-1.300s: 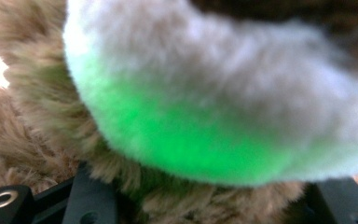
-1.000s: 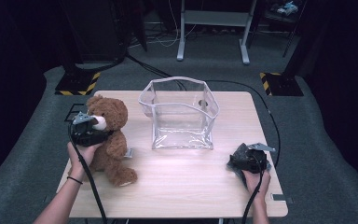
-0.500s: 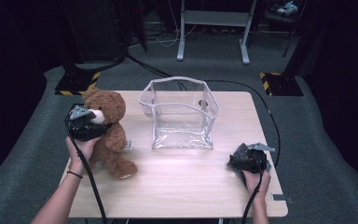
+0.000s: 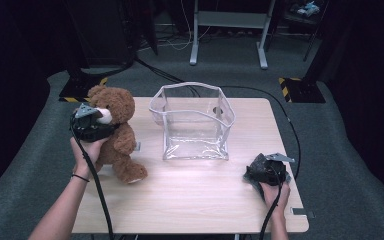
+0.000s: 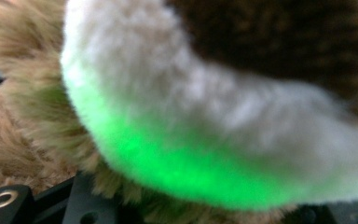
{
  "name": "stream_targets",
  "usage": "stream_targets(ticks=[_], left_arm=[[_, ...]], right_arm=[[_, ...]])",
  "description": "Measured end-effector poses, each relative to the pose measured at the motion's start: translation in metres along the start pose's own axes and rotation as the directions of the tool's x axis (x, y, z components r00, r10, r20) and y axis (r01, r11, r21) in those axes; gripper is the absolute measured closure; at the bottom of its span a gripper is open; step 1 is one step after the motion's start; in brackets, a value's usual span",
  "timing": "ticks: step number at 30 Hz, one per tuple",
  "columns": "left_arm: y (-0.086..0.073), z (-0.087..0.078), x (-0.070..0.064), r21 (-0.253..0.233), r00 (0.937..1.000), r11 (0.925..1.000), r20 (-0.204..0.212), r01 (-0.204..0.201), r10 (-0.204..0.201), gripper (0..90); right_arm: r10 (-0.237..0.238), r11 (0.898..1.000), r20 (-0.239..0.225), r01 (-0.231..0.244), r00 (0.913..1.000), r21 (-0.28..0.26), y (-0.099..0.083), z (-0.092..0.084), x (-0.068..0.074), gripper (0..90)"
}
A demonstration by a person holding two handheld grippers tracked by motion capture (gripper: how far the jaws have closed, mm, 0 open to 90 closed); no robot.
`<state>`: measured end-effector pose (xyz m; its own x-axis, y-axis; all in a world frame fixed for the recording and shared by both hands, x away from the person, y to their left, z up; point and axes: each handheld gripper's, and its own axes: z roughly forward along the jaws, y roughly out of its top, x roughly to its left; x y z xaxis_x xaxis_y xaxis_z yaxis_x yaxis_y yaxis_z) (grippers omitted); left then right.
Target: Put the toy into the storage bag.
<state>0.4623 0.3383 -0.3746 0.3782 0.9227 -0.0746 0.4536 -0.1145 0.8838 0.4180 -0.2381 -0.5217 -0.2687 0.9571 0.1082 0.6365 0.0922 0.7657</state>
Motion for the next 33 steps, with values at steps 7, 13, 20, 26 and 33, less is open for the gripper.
stream_targets(ticks=[7, 13, 20, 26, 33], left_arm=[[0.014, -0.001, -0.001, -0.014, 0.9999, 0.9998, -0.010, -0.012, 0.012, 46.4], [0.024, -0.003, -0.002, -0.022, 0.9997, 0.9995, -0.014, -0.021, 0.021, 46.3], [0.038, -0.008, -0.003, -0.038, 0.9994, 0.9989, -0.021, -0.028, 0.027, 46.0], [0.047, -0.011, -0.002, -0.049, 0.9992, 0.9982, -0.025, -0.033, 0.032, 45.9], [0.055, -0.015, 0.000, -0.063, 0.9990, 0.9975, -0.033, -0.033, 0.031, 45.7]], right_arm=[[-0.010, 1.000, 0.005, 0.010, 0.9999, 0.006, 0.000, 0.000, 0.000, 6.2], [-0.014, 1.000, 0.007, 0.014, 0.9999, 0.009, 0.000, 0.001, 0.000, 6.2], [-0.026, 0.999, 0.013, 0.026, 0.9996, 0.026, 0.001, 0.001, 0.002, 5.2], [-0.044, 0.999, 0.007, 0.043, 0.9990, 0.004, 0.010, -0.008, 0.003, 3.1], [-0.099, 0.994, -0.001, 0.099, 0.9951, -0.039, 0.020, -0.034, 0.026, 3.0]])
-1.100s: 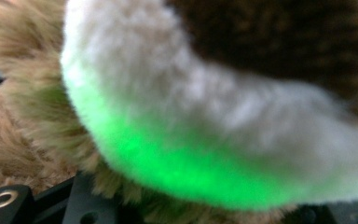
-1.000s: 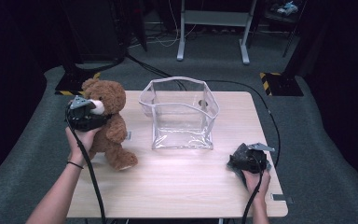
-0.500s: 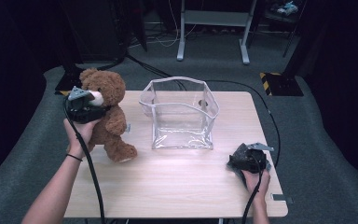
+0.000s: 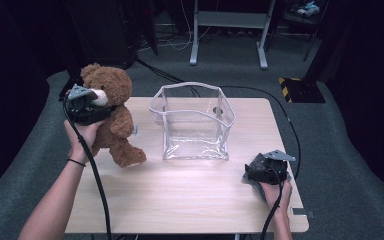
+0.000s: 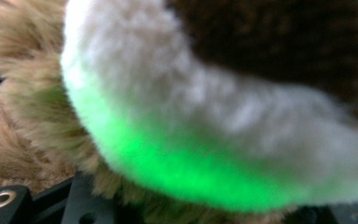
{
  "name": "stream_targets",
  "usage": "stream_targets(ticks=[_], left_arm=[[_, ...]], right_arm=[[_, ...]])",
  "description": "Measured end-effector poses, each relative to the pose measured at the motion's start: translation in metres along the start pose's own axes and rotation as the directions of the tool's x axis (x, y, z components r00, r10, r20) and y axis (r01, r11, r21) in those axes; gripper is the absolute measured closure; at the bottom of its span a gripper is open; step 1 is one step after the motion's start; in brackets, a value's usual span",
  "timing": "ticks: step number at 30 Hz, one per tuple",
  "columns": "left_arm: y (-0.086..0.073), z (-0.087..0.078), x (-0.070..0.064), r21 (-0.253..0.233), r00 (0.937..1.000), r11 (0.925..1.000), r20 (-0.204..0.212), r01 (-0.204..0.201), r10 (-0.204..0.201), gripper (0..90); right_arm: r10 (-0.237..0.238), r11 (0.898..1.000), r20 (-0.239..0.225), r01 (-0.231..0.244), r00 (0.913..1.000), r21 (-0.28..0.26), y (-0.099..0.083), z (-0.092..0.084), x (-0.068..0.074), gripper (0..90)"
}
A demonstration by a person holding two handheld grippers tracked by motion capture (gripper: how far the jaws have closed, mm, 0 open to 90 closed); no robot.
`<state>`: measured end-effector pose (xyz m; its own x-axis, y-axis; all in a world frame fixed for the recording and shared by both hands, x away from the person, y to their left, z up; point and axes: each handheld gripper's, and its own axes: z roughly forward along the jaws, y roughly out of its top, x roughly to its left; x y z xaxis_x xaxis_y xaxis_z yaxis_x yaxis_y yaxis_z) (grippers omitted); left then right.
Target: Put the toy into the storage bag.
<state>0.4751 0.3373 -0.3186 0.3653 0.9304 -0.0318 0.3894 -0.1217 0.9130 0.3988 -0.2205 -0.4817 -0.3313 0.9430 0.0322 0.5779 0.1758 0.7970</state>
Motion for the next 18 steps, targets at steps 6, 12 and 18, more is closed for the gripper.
stream_targets(ticks=[6, 12, 18], left_arm=[[0.011, -0.004, 0.001, -0.018, 1.0000, 0.9998, -0.009, -0.002, 0.002, 45.6], [0.018, -0.006, 0.001, -0.027, 0.9999, 0.9996, -0.015, -0.006, 0.006, 45.4], [0.027, -0.009, 0.001, -0.041, 0.9997, 0.9991, -0.023, -0.009, 0.008, 45.3]], right_arm=[[-0.059, 0.997, -0.095, 0.063, 0.9937, 0.040, -0.021, 0.006, 0.035, 3.2], [-0.093, 0.993, -0.161, 0.104, 0.9825, 0.055, -0.036, 0.015, 0.053, 2.9], [-0.120, 0.988, -0.181, 0.135, 0.9762, 0.073, -0.042, 0.022, 0.058, 1.6]])
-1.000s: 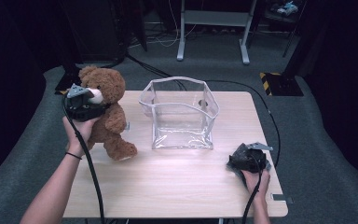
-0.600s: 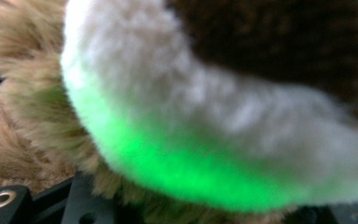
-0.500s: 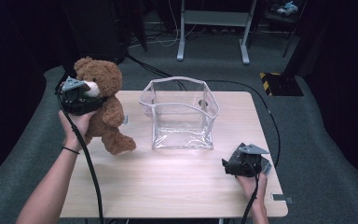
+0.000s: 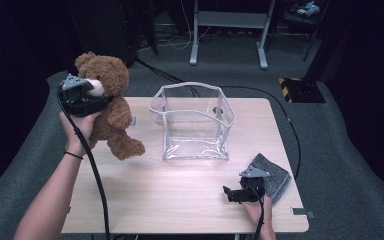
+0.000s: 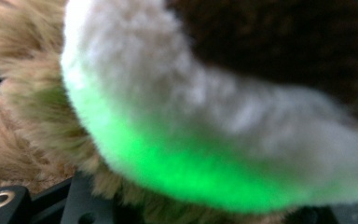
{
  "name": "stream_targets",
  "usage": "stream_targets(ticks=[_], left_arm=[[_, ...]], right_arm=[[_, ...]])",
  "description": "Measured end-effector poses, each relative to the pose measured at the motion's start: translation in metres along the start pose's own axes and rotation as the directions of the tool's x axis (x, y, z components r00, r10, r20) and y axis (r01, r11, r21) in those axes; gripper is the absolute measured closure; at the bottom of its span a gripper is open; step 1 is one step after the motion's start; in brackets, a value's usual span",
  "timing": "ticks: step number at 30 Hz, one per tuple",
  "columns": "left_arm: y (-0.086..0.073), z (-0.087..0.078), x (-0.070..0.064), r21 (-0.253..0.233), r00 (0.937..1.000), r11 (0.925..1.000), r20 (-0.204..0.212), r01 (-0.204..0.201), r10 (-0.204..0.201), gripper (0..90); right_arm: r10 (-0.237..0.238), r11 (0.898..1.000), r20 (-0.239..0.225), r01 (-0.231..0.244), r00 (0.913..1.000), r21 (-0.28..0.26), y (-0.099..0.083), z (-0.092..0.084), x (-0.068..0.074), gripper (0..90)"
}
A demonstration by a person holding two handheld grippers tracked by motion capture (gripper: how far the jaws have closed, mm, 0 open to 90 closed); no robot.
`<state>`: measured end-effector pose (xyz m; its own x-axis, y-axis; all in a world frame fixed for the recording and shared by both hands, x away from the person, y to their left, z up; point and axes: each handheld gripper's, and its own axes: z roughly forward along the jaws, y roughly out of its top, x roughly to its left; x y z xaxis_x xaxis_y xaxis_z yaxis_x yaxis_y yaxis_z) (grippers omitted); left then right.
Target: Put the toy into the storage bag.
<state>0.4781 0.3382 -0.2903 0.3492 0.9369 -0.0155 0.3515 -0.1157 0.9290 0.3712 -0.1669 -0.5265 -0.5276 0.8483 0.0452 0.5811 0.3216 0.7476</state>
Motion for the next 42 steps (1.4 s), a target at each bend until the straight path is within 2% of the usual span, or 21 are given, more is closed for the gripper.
stream_targets(ticks=[5, 7, 9, 10, 11, 15, 29, 30, 34, 37, 41, 42], left_arm=[[0.008, -0.003, 0.001, -0.010, 0.9999, 0.9999, -0.012, 0.002, -0.002, 45.3], [0.013, -0.004, 0.002, -0.012, 0.9999, 0.9999, -0.016, -0.006, 0.005, 45.2], [0.015, -0.004, 0.001, -0.018, 0.9998, 0.9998, -0.020, -0.005, 0.004, 45.2], [0.019, -0.004, 0.001, -0.021, 0.9997, 0.9997, -0.021, -0.008, 0.008, 45.2], [0.019, -0.004, 0.001, -0.021, 0.9997, 0.9997, -0.021, -0.008, 0.008, 45.1], [0.029, -0.004, -0.001, -0.030, 0.9996, 0.9994, -0.020, -0.018, 0.017, 45.1], [0.060, -0.003, -0.012, -0.069, 0.9995, 0.9973, -0.019, -0.024, 0.023, 44.8], [0.064, -0.001, -0.014, -0.075, 0.9996, 0.9969, -0.018, -0.024, 0.023, 44.8], [0.070, 0.001, -0.017, -0.078, 0.9995, 0.9966, -0.016, -0.028, 0.027, 44.8], [0.077, 0.005, -0.023, -0.086, 0.9994, 0.9957, -0.009, -0.035, 0.034, 44.8], [0.082, 0.008, -0.029, -0.085, 0.9991, 0.9955, -0.003, -0.042, 0.041, 44.9], [0.084, 0.011, -0.031, -0.083, 0.9990, 0.9956, 0.000, -0.044, 0.044, 44.8]], right_arm=[[-0.004, 1.000, -0.001, 0.004, 1.0000, 0.011, 0.000, 0.002, 0.001, 1.6], [-0.016, 0.999, 0.022, 0.016, 0.9996, 0.028, 0.000, 0.003, 0.003, 1.6], [-0.019, 0.999, 0.025, 0.018, 0.9995, 0.039, 0.000, 0.004, 0.004, 1.5], [-0.020, 0.999, 0.041, 0.019, 0.9989, 0.033, 0.001, 0.006, 0.006, 1.7], [-0.036, 0.999, 0.043, 0.034, 0.9984, 0.041, 0.001, 0.006, 0.006, 1.7], [-0.041, 0.999, 0.051, 0.039, 0.9978, 0.034, 0.000, 0.006, 0.006, 1.7], [-0.032, 0.999, 0.055, 0.030, 0.9980, 0.037, 0.000, 0.006, 0.007, 1.7], [-0.049, 0.998, 0.049, 0.047, 0.9976, 0.042, 0.000, 0.006, 0.005, 1.8], [-0.033, 0.999, 0.055, 0.031, 0.9980, 0.037, 0.000, 0.006, 0.007, 1.8], [-0.047, 0.998, 0.050, 0.045, 0.9977, 0.041, 0.000, 0.006, 0.006, 1.7], [-0.034, 0.999, 0.052, 0.032, 0.9981, 0.037, 0.000, 0.006, 0.006, 1.8], [-0.043, 0.998, 0.051, 0.041, 0.9978, 0.040, 0.000, 0.006, 0.006, 1.8]])
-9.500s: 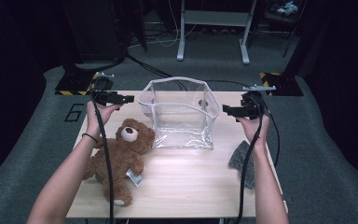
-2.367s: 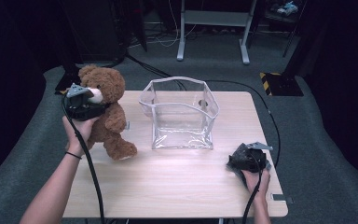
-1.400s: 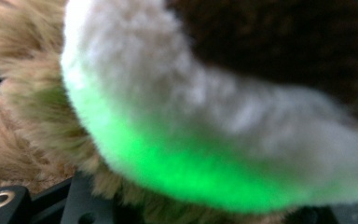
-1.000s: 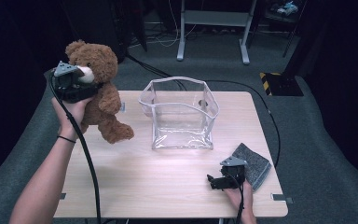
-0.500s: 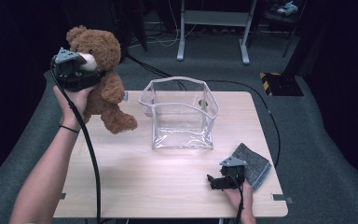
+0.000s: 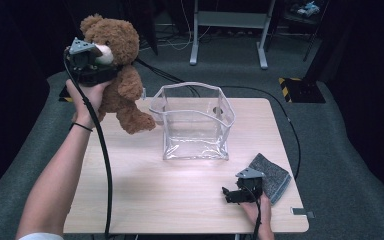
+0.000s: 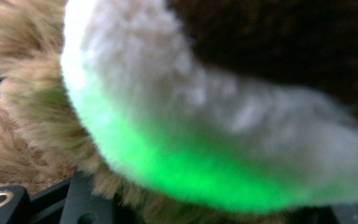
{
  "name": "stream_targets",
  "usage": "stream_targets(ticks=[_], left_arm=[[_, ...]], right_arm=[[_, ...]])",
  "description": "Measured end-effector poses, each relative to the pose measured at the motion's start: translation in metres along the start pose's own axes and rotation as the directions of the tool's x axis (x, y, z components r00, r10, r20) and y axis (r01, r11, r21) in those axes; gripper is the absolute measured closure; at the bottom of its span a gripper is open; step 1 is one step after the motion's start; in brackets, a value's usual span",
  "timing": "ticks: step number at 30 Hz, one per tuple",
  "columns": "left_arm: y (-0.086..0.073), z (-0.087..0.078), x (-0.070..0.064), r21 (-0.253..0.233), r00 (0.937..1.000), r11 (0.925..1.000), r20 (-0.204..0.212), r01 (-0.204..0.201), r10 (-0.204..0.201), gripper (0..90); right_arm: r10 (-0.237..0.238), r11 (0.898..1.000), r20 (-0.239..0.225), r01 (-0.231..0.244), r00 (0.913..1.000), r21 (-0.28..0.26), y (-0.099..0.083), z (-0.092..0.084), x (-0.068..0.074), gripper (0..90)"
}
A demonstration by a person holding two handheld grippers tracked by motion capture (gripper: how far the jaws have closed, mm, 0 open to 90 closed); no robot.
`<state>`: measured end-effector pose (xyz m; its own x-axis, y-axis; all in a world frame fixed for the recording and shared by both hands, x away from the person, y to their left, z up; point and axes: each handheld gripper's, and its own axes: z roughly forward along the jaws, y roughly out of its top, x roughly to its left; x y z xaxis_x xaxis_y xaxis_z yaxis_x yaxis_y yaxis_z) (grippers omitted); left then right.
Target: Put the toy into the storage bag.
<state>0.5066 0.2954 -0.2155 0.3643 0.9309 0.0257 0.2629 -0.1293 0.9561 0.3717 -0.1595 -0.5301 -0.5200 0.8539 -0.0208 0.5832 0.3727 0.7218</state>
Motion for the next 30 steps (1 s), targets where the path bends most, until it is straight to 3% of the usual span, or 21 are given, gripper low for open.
stream_targets(ticks=[17, 30], left_arm=[[0.019, 0.029, -0.021, -0.008, 0.9996, 0.9999, 0.026, -0.007, 0.007, 44.8], [0.032, 0.057, -0.049, -0.016, 0.9977, 0.9997, 0.065, -0.015, 0.016, 44.7]], right_arm=[[-0.003, 1.000, -0.001, 0.003, 1.0000, 0.001, 0.000, 0.000, 0.000, 1.8], [0.000, 1.000, -0.002, 0.000, 1.0000, 0.001, 0.000, 0.000, 0.000, 1.8]])
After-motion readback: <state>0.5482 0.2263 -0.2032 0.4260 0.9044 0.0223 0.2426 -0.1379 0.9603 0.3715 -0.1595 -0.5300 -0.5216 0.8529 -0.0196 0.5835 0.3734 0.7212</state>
